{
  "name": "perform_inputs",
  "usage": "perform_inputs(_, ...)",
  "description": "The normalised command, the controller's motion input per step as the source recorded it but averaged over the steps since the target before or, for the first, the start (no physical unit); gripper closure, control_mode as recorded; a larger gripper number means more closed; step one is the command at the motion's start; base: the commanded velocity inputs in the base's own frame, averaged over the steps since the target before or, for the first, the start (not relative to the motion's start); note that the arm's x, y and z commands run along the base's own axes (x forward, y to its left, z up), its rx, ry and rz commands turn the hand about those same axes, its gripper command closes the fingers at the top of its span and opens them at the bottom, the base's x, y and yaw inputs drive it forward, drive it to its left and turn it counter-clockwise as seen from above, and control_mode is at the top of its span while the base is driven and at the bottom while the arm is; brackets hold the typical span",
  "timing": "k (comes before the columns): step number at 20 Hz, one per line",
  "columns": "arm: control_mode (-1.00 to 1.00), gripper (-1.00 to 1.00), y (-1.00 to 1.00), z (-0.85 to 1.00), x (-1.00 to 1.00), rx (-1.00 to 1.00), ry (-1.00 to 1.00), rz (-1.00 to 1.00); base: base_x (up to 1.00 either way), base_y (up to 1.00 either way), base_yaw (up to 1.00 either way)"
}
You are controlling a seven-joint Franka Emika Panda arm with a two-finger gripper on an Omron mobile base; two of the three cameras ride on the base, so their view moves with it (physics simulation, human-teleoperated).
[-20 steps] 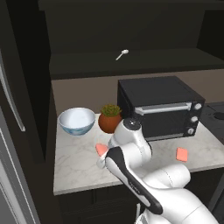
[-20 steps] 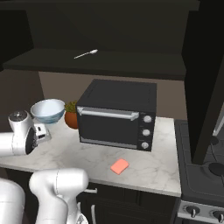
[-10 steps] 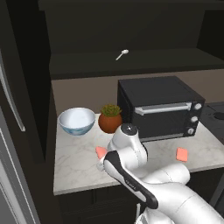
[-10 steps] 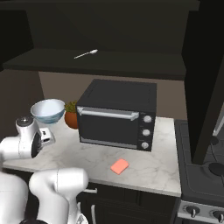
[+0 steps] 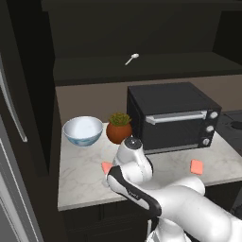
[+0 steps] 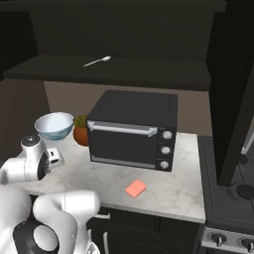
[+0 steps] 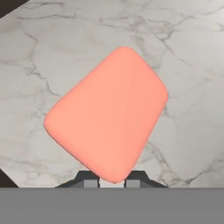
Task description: Pick the bar soap and bar soap from the cabinet and place them on the counter.
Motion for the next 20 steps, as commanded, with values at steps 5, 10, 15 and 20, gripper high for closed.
perform_inputs(5,-1.0,1.0,0.0,-0.34,0.14,-0.04,0.02,0.0,0.0,0.0,0.0)
perform_inputs(10,-1.0,-1.0,0.0,-0.37,0.06,-0.03,0.01,0.0,0.0,0.0,0.0)
perform_inputs(15,-1.0,-1.0,0.0,-0.24,0.0,-0.02,0.0,0.0,0.0,0.0,0.0)
perform_inputs(20,-1.0,-1.0,0.0,-0.09,0.0,-0.02,-0.01,0.0,0.0,0.0,0.0)
